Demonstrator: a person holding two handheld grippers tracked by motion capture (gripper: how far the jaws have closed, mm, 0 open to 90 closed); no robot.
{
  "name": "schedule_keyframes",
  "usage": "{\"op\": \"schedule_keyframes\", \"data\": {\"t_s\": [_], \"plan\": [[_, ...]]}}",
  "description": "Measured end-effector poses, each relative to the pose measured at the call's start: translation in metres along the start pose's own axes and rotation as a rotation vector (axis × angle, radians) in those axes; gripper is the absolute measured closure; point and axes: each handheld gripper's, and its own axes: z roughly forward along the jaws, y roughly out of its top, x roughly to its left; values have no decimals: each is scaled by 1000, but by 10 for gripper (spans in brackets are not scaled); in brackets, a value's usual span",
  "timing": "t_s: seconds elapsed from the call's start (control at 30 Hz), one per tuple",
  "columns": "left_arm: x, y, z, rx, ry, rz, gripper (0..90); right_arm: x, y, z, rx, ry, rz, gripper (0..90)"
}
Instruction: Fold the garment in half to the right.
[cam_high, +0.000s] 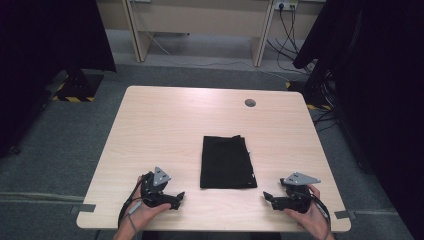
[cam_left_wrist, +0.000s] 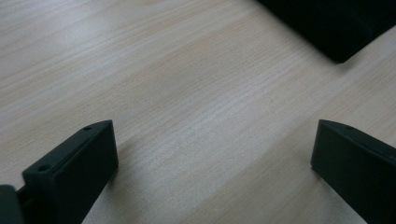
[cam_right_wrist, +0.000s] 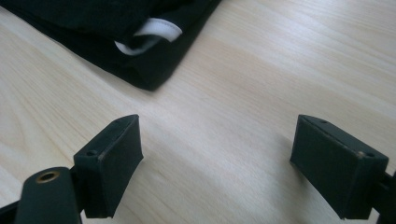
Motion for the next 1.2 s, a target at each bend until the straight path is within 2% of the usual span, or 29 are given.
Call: {"op": "schedule_keyframes", "data": {"t_s": [0.5,0.6,1.2], "plan": [[0,0,0,0,0,-2,0,2,-17,-16,0,-50,-3,165],[0,0,0,0,1,0,0,3,-21,-19,-14,-52,0,163],[0,0,0,0,4,-5,0,6,-29,-26,-13,-63,10,157]]}}
